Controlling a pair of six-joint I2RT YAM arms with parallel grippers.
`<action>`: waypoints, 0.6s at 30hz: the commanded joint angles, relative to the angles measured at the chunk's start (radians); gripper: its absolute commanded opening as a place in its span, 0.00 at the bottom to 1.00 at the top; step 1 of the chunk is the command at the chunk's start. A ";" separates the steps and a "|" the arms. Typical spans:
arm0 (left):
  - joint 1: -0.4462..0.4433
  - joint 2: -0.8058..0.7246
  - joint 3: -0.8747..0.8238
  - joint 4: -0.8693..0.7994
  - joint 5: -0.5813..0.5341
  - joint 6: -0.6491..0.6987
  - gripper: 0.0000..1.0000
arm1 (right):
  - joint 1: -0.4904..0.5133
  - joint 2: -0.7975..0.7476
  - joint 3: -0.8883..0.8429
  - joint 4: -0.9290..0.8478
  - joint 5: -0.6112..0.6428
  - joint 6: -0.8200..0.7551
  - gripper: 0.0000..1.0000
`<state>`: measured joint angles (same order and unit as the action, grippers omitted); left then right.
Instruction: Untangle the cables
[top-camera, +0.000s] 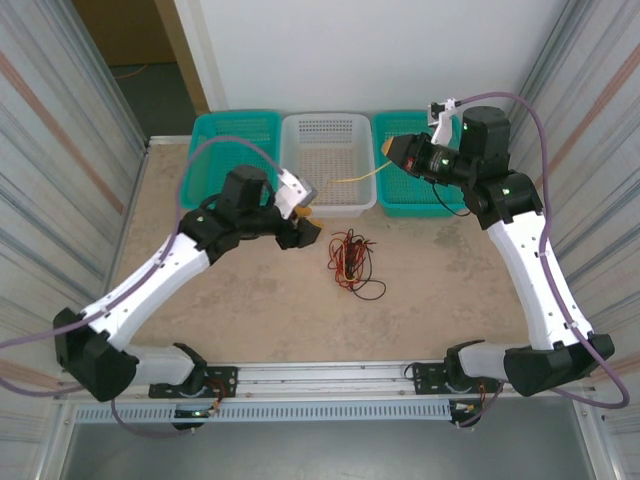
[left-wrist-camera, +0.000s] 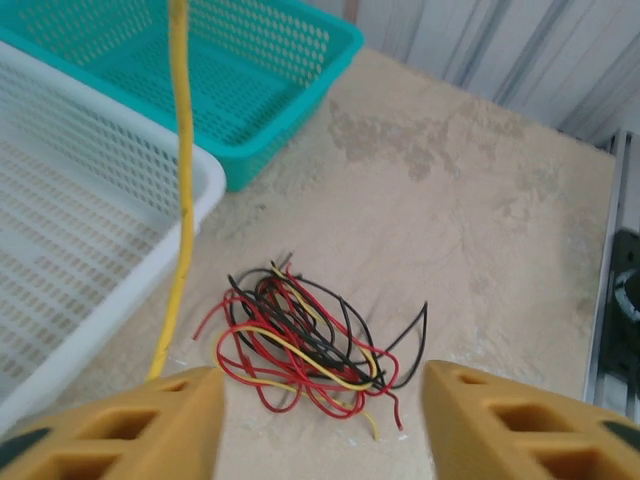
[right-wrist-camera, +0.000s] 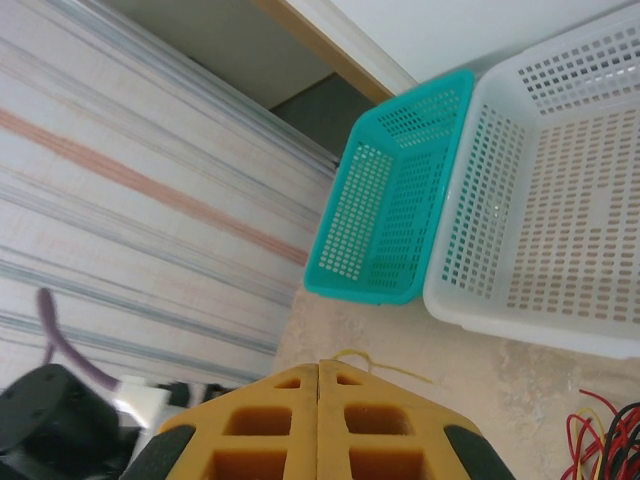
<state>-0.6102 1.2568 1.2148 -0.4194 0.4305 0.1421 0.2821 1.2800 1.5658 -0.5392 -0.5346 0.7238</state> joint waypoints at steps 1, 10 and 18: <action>0.049 -0.116 0.007 0.043 0.054 0.003 0.65 | 0.003 -0.023 0.005 -0.021 -0.012 -0.019 0.00; 0.089 -0.097 0.013 0.065 0.226 0.032 0.71 | 0.016 -0.013 0.017 0.007 -0.067 -0.003 0.00; 0.086 0.018 0.041 0.108 0.295 -0.028 0.62 | 0.017 -0.016 0.020 0.039 -0.103 0.016 0.00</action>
<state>-0.5247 1.2667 1.2190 -0.3470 0.6865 0.1291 0.2935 1.2800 1.5661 -0.5407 -0.6010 0.7254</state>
